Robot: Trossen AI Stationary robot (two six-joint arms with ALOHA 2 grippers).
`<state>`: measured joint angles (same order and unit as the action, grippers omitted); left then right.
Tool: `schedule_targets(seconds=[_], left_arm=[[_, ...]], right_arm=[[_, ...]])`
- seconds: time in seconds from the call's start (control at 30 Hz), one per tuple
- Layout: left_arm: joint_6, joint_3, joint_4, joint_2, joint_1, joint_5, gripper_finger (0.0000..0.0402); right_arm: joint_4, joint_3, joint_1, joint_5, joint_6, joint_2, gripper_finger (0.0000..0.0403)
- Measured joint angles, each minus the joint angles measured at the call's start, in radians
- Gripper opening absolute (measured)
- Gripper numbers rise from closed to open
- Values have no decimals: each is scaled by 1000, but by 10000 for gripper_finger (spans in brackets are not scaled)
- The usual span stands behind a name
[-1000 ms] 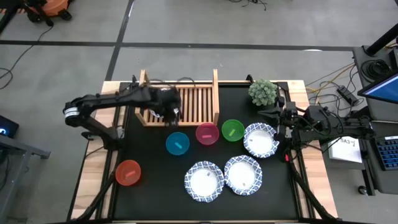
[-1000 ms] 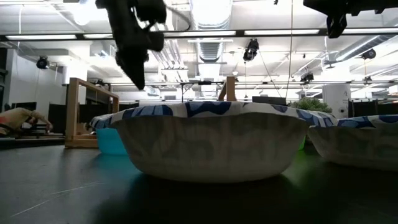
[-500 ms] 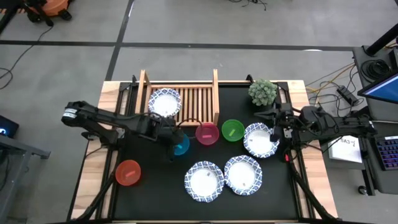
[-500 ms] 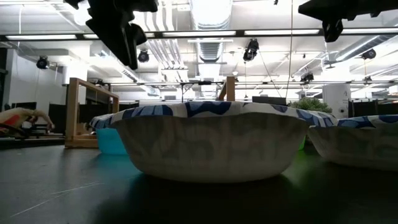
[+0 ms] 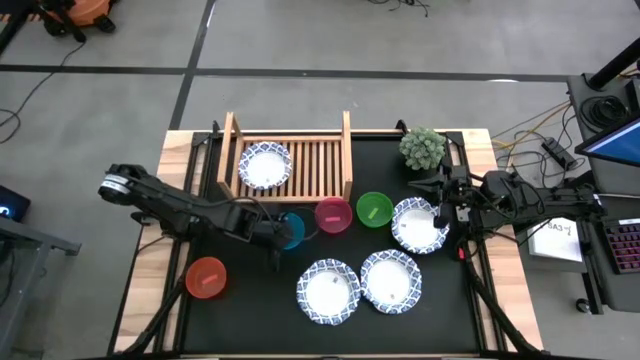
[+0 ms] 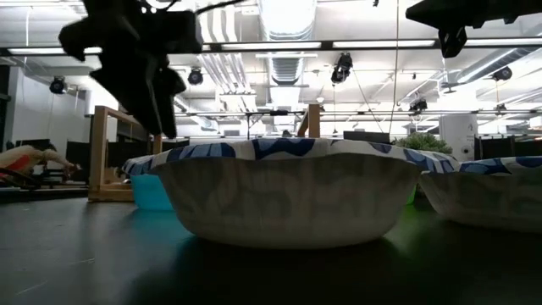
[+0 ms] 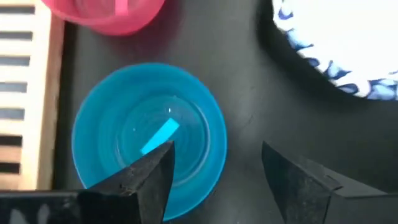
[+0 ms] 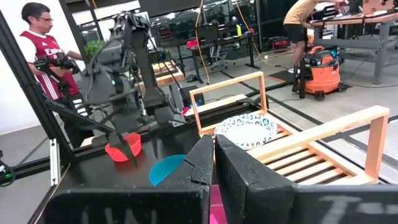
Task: Place and stack bowls onto a shelf
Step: Put the blue bowl on the shelf
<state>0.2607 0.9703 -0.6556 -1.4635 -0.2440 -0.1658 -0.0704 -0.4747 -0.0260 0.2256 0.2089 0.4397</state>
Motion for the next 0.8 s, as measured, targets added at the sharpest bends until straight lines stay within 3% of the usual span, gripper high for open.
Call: schedule_targets(seconds=[0.5, 0.8], left_arm=[[45, -63, 92, -7, -54, -33, 204], [22, -130, 205, -86, -50, -35, 184]], right_arm=[[0, 0, 0, 1, 0, 0, 9], [0, 0, 0, 1, 0, 1, 9]])
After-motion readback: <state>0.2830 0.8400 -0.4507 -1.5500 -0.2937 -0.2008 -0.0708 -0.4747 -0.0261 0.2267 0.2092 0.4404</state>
